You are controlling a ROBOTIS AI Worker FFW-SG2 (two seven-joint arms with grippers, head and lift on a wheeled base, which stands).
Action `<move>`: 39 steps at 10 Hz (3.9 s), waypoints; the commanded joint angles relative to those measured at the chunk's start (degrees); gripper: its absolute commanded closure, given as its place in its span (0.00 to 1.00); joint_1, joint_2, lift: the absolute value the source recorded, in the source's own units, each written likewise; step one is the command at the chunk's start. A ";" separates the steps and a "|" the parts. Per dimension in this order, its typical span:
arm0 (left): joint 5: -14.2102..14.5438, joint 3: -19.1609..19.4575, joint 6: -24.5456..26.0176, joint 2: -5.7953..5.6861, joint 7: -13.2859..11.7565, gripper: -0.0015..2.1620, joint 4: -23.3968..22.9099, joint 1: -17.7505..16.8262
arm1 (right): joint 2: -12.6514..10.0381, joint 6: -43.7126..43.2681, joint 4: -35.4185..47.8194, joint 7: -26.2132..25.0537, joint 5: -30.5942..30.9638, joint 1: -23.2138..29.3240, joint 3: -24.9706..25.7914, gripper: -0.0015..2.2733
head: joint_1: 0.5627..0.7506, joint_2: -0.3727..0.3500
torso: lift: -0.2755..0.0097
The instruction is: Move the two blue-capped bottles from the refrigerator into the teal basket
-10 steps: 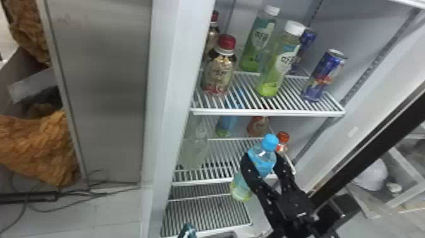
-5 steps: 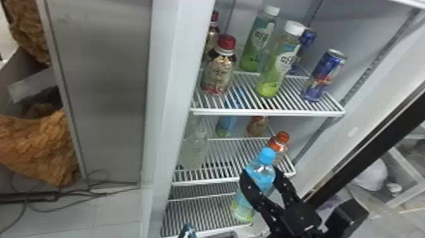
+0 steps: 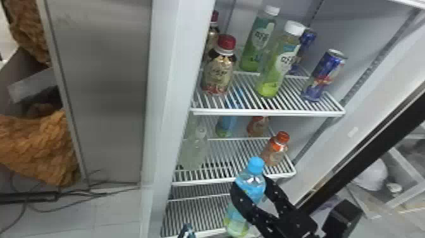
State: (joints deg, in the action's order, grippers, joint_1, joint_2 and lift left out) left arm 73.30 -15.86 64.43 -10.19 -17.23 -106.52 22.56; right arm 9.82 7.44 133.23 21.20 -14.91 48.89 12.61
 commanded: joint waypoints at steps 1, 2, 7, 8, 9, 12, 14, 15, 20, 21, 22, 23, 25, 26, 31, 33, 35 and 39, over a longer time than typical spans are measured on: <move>0.00 0.04 -0.02 0.00 0.01 0.53 0.00 0.08 | 0.73 3.38 2.96 0.68 -0.65 2.01 -0.04 0.26 | 0.70 0.03 | 0.47; 0.00 0.04 -0.02 0.00 0.01 0.53 0.00 0.08 | 1.26 5.91 4.37 1.21 -1.27 3.00 -0.04 0.26 | 0.70 0.03 | 0.47; 0.00 0.13 -0.02 0.00 0.01 0.53 0.00 0.22 | 1.61 13.23 3.80 3.32 -2.67 3.42 0.31 0.26 | 0.70 0.03 | 0.47; 0.00 0.13 -0.02 0.00 0.01 0.53 0.00 0.22 | 1.61 14.21 2.40 4.02 -2.76 2.71 0.22 0.26 | 0.70 0.03 | 0.47; 0.00 0.13 -0.02 0.00 0.01 0.53 0.00 0.22 | 1.61 14.35 1.27 4.37 -3.02 2.01 -0.22 0.26 | 0.70 0.03 | 0.47; 0.00 0.13 -0.02 0.00 0.01 0.53 0.00 0.22 | 1.61 14.35 -2.53 5.43 -3.20 0.04 -1.01 0.26 | 0.70 0.03 | 0.47; 0.00 0.13 -0.02 0.00 0.01 0.53 0.00 0.22 | 1.69 14.35 -4.63 6.66 -2.76 -0.80 -1.10 0.26 | 0.70 0.03 | 0.47; 0.00 0.13 -0.02 0.00 0.01 0.53 0.00 0.22 | 1.96 14.35 -6.46 7.80 -2.32 -1.64 -1.01 0.26 | 0.70 0.03 | 0.47; 0.00 0.22 -0.02 0.09 0.01 0.53 0.00 0.36 | 2.66 13.79 -12.79 13.25 0.40 -5.30 -0.83 0.25 | 0.70 0.03 | 0.47; 0.00 0.22 -0.02 0.09 0.01 0.53 0.00 0.36 | 2.93 13.79 -13.35 14.22 0.93 -5.86 -0.83 0.25 | 0.70 0.03 | 0.47; 0.00 0.22 -0.02 0.09 0.01 0.53 0.00 0.36 | 2.93 13.79 -13.35 14.39 1.28 -6.14 -0.83 0.24 | 0.70 0.03 | 0.47; 0.00 0.22 -0.02 0.09 0.01 0.53 0.00 0.36 | 2.93 13.65 -13.35 14.66 1.28 -6.29 -0.83 0.22 | 0.70 0.03 | 0.47; 0.00 0.22 -0.02 0.09 0.01 0.53 0.00 0.36 | 2.84 12.10 -13.35 15.01 1.28 -6.29 -0.66 0.21 | 0.70 0.03 | 0.47; 0.00 0.22 -0.02 0.17 0.01 0.53 0.00 0.36 | 2.75 10.83 -13.35 15.01 1.81 -6.57 -0.48 0.21 | 0.70 0.03 | 0.47; 0.09 0.22 -0.02 0.17 0.01 0.53 0.00 0.22 | -0.50 0.01 -18.13 11.93 2.51 -11.77 2.07 0.21 | 0.70 0.03 | 0.47; 0.09 0.30 -0.02 0.17 0.01 0.53 0.00 0.22 | -1.12 -2.95 -20.38 10.53 2.51 -13.46 2.07 0.21 | 0.70 0.03 | 0.47; 0.09 0.30 -0.02 0.17 0.01 0.53 0.00 0.08 | -1.21 -6.04 -23.06 9.21 2.51 -15.29 1.98 0.21 | 0.70 0.03 | 0.47; 0.27 0.30 -0.02 0.26 0.01 0.53 0.00 0.08 | -1.29 -12.79 -27.13 5.08 2.51 -18.38 0.75 0.16 | 0.70 0.03 | 0.47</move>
State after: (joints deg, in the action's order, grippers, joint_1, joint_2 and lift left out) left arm 73.50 -15.56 64.40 -9.96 -17.23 -106.52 22.63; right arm 8.58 -4.33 106.74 26.28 -12.41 31.02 13.54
